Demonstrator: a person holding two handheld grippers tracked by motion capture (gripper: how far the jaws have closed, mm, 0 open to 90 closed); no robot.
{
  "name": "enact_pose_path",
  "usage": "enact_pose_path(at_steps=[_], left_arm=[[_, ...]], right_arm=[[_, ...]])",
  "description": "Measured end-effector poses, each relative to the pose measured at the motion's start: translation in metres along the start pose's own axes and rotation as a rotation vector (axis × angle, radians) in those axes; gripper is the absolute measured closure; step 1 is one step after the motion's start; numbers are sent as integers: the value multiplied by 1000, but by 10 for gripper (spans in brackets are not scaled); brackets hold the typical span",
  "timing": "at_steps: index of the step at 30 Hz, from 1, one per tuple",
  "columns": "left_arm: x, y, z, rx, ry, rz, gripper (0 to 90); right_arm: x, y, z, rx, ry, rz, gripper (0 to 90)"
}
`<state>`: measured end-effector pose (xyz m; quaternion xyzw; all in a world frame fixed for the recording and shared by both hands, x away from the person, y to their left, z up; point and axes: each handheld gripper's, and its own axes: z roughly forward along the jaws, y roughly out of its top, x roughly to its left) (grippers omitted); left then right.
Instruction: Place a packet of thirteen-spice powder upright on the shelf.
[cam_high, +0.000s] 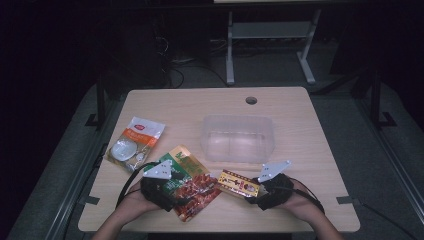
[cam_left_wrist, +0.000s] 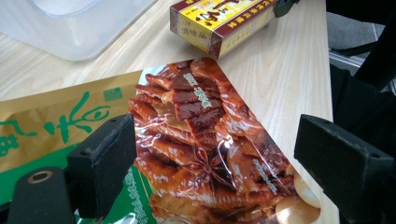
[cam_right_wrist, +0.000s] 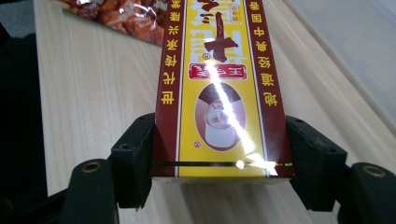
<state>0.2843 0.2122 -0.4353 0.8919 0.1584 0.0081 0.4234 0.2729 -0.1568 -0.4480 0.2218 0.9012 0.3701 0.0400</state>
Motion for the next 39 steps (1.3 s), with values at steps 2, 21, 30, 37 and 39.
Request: enact_pose_path(at_steps=[2,21,30,37,39], left_arm=[[1,4,2,5,-8,5,127],[22,49,11,-27,-109,110,126],[32,62,16,-39,-147,147,126],[31,58,22,-18,-166,152,126],[30,57,27,-4,-175,157,126]], right_arm=[[-1,3,-1,1,2,-6,320],[-28,30,-5,-12,109,-117,320],[-30,49,-2,-27,143,-181,320],[-25,56,4,-49,157,-214,320],[-23,57,6,-47,164,-222,320]])
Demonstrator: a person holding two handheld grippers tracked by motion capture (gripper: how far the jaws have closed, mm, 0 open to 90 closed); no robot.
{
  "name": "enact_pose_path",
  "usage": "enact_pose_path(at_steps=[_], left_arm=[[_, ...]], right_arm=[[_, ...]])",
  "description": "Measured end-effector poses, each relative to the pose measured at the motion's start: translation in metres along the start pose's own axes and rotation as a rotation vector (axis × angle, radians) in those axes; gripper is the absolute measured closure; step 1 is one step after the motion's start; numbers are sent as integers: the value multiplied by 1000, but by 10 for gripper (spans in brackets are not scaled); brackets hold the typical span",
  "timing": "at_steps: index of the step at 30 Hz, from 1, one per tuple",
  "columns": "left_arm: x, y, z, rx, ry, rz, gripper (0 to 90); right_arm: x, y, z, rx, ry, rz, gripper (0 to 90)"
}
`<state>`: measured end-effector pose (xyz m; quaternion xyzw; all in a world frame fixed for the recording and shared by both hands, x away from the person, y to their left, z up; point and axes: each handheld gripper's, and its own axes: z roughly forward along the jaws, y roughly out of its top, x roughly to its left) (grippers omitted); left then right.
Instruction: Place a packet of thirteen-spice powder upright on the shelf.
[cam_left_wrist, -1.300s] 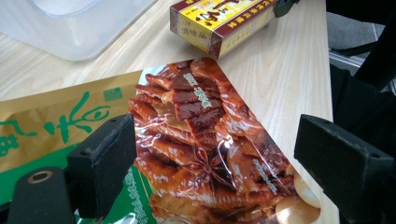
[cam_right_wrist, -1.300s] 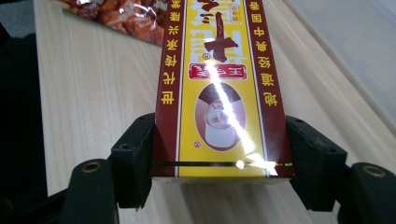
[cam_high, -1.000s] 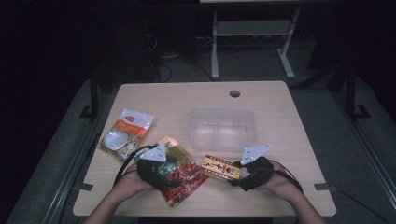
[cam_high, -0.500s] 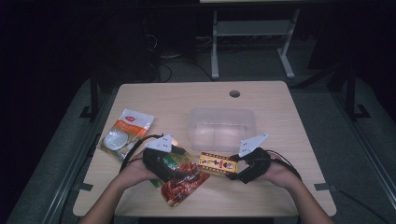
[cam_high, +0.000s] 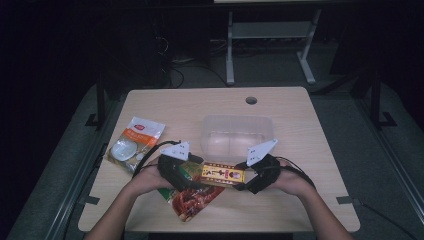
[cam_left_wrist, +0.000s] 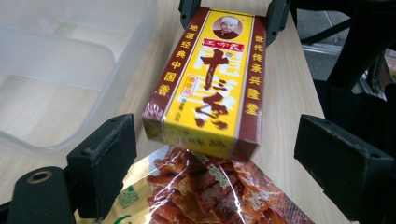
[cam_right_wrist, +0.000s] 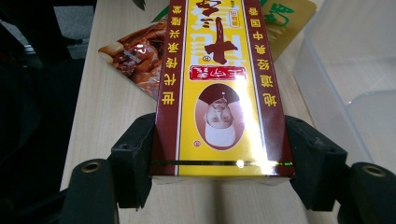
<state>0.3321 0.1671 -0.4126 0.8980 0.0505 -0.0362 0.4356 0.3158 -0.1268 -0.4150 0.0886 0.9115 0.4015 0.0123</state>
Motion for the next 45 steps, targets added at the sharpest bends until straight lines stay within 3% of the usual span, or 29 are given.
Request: enact_pose_path(at_steps=[8,14,28,33,36,45], left_arm=[[-6,2,14,58,-21,15,140],[-9,3,18,90,-43,35,212],[-10,2,21,114,-68,35,305],[-9,2,19,119,-69,41,311],[-9,2,17,109,-68,30,313],[-9,0,13,106,-59,7,313]], right_arm=[[8,6,7,11,27,-42,320],[11,9,12,5,37,-76,320],[13,12,14,0,51,-71,316],[10,10,13,-14,66,-38,264],[12,8,4,-21,27,12,190],[23,-14,-15,-35,-91,87,148]])
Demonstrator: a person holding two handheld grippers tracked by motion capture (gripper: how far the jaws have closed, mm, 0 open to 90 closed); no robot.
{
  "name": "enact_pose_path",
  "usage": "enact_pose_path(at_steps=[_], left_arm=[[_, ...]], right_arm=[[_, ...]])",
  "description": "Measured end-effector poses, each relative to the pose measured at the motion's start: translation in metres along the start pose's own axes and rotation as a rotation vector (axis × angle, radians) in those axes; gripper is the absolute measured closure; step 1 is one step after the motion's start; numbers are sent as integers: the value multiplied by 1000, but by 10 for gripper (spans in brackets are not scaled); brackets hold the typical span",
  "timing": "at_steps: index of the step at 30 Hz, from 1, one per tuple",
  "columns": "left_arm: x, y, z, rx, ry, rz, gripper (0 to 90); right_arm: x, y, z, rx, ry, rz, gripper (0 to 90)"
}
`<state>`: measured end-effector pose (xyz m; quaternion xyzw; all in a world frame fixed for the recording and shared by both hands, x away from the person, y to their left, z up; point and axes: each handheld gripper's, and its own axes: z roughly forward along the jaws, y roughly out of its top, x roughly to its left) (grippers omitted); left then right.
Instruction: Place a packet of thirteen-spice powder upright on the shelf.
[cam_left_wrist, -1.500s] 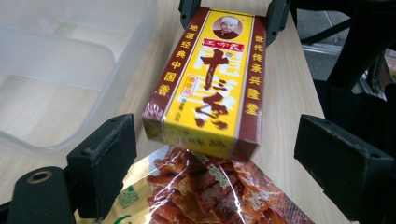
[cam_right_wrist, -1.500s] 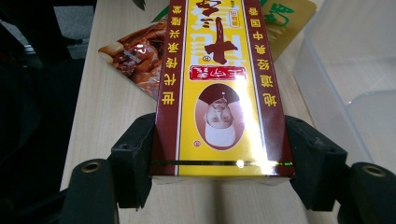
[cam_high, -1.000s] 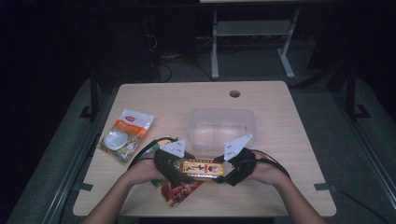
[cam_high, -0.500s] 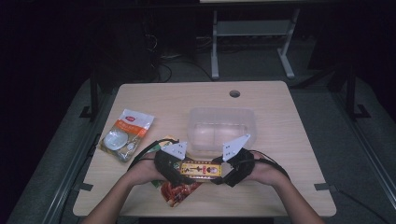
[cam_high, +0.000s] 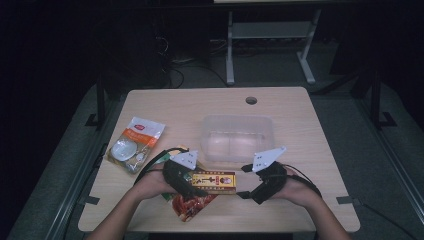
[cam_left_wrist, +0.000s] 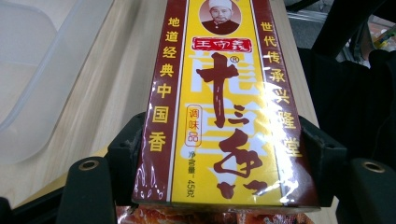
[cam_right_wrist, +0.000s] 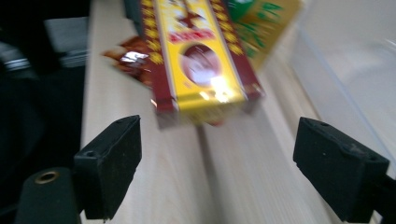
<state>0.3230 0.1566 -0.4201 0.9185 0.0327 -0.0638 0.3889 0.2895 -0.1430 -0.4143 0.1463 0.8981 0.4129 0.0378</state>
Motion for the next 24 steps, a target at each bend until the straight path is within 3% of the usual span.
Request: enact_pose_path(at_steps=[3,13,19,24], left_arm=[[0,-3,-1,4,4,-7,313],[2,-3,-5,-23,13,-29,313],[6,5,-11,-34,28,-27,313],[8,12,-14,-44,42,-45,313]], right_arm=[[5,-17,-6,-18,-55,83,149],[16,-54,-13,-6,-192,164,140],[15,-61,-11,-13,-216,189,138],[13,-62,-11,-16,-206,185,139]])
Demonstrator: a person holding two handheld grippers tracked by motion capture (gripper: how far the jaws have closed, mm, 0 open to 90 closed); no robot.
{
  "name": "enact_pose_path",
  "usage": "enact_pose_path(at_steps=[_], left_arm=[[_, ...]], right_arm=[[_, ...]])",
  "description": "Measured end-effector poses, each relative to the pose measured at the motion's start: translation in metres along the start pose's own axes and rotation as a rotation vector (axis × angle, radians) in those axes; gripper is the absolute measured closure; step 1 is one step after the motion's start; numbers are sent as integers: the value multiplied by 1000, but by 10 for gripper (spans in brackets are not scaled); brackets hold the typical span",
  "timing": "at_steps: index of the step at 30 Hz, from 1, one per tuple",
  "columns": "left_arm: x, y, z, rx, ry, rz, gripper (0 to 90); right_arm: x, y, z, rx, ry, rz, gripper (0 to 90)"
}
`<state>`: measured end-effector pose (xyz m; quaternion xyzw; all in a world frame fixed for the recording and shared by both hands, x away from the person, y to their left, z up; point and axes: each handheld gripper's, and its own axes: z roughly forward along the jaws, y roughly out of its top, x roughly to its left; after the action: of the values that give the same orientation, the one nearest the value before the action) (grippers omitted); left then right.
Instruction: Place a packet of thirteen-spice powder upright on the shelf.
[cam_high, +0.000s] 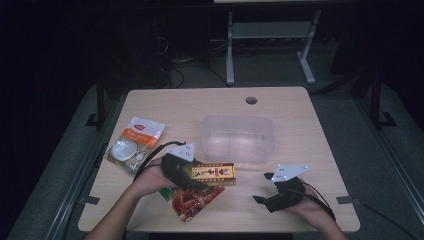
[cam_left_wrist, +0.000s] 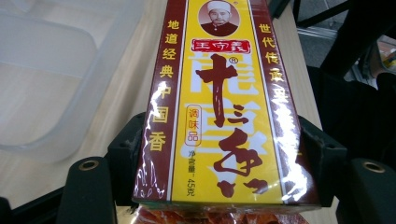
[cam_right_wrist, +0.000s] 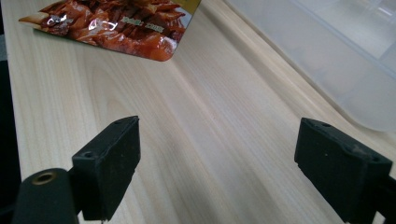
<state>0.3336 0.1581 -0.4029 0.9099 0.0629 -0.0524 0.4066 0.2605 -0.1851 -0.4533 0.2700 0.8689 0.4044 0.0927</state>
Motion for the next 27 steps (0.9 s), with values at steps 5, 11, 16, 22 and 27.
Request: enact_pose_path(at_steps=[5,11,16,22,27], left_arm=[[5,9,-1,2,11,-2,313],[10,21,-1,21,19,7,313],[18,35,-1,24,19,13,313],[30,56,1,46,24,36,313],[46,71,6,49,28,43,313]], right_arm=[[0,0,0,-2,-8,13,143],[2,1,1,-5,-5,9,143],[1,1,0,-21,0,27,143],[1,1,-1,-29,-3,25,143],[2,1,-2,-30,-2,22,144]])
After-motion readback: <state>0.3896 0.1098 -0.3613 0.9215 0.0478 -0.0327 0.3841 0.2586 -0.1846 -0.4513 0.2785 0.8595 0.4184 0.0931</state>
